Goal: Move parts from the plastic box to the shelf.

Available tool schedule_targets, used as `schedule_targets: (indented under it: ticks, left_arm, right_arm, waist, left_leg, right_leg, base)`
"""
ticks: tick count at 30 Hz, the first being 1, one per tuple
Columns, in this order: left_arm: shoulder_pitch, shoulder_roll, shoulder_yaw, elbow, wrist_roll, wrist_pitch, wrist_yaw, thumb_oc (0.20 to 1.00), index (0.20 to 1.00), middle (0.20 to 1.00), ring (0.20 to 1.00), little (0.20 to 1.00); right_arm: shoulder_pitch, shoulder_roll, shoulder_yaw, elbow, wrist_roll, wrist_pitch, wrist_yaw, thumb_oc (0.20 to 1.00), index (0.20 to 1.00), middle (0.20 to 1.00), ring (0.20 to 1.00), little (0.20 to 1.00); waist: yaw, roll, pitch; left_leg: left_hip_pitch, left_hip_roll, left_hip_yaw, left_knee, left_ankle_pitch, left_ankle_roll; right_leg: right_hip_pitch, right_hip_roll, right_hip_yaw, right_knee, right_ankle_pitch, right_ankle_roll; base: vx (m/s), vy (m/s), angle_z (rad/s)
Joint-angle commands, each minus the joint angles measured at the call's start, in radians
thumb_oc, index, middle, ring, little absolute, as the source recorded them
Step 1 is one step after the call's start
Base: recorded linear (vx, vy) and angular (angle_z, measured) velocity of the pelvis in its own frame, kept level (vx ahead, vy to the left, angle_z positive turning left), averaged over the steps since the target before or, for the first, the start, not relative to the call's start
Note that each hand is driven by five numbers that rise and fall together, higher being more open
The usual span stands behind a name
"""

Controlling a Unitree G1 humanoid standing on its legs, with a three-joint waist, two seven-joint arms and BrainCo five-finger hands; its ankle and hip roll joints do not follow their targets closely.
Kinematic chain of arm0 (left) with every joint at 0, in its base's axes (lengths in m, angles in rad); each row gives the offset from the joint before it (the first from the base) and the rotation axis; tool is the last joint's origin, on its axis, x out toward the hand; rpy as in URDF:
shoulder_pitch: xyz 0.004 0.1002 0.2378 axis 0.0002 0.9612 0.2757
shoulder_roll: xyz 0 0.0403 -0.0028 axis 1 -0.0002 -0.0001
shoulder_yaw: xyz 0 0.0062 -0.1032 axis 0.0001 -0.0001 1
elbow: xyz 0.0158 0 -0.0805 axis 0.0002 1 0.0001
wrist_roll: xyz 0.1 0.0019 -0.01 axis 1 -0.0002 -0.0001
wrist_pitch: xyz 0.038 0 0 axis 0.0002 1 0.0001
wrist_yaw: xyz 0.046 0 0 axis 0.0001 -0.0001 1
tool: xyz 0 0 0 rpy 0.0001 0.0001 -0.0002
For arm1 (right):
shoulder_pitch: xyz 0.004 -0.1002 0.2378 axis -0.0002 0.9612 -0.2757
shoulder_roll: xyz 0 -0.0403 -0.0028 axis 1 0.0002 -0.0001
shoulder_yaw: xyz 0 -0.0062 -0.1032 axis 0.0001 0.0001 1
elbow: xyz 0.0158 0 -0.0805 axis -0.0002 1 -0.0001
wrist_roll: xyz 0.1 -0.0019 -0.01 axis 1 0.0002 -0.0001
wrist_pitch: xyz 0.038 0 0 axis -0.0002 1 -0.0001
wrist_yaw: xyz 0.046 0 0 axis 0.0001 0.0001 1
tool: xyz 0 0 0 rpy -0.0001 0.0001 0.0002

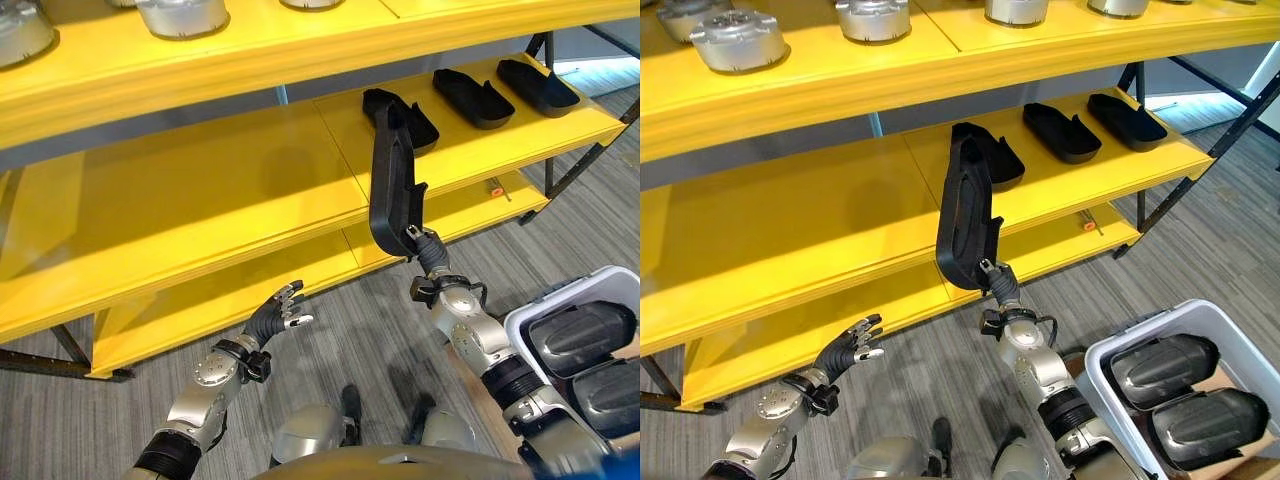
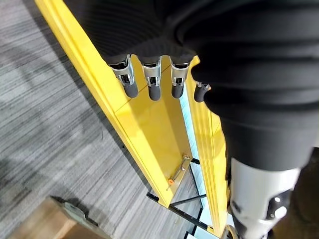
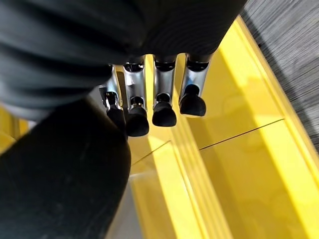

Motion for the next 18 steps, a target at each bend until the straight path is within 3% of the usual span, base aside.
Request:
schedule_targets:
  ticks: [1, 3, 7, 18]
  left_arm:
    - [0.012, 0.028, -0.059, -0.053, 0.011, -0.066, -0.019, 1.0, 1.0, 1.0, 1.0, 1.0]
    - [0.006, 0.035, -0.065, -0.046, 0.019, -0.07, -0.039, 1.0, 1.0, 1.0, 1.0, 1.0]
    - [0.005, 0.034, -0.041, -0.058, 0.012, -0.051, -0.06, 1.0, 1.0, 1.0, 1.0, 1.0]
    - [0.01, 0.02, -0.035, -0.048, 0.018, -0.03, -0.062, 1.0, 1.0, 1.0, 1.0, 1.0]
  right_arm:
    - [-0.125, -0.01, -0.086, 0.015, -0.027, -0.092, 0.028, 0.2, 0.2, 0.2, 0.2, 0.2]
    - [-0.126, -0.038, -0.102, 0.025, -0.043, -0.086, 0.019, 0.2, 0.2, 0.2, 0.2, 0.2]
    - [-0.134, -0.072, -0.11, 0.03, -0.057, -0.069, 0.02, 0.2, 0.2, 0.2, 0.2, 0.2]
    - [-0.243, -0.132, -0.084, 0.123, -0.189, -0.016, 0.005, 0.2, 0.2, 0.2, 0.2, 0.2]
  waist:
    - [-0.003, -0.041, -0.037]
    - [-0.02, -0.038, -0.045]
    - [-0.01, -0.039, -0.063]
    - [0.022, -0.039, -0.089]
  left_leg:
    - [0.049, 0.066, 0.006, 0.072, -0.098, -0.056]
    - [0.054, 0.07, -0.04, 0.072, -0.097, -0.058]
    - [0.057, 0.091, -0.037, 0.06, -0.084, -0.08]
    - [0.039, 0.148, -0.033, 0.119, -0.08, -0.126]
  right_leg:
    - [0.029, -0.015, 0.061, -0.084, 0.181, 0.048]
    - [0.043, 0.019, 0.12, -0.099, 0.141, 0.039]
    - [0.086, 0.037, 0.087, -0.102, 0.089, 0.014]
    - [0.162, 0.066, 0.037, -0.055, -0.026, -0.056]
  base:
    - [0.29, -0.136, 0.94]
    - [0.25, -0.144, 1.12]
    - [0.17, -0.127, 0.85]
    - [0.16, -0.118, 0.11]
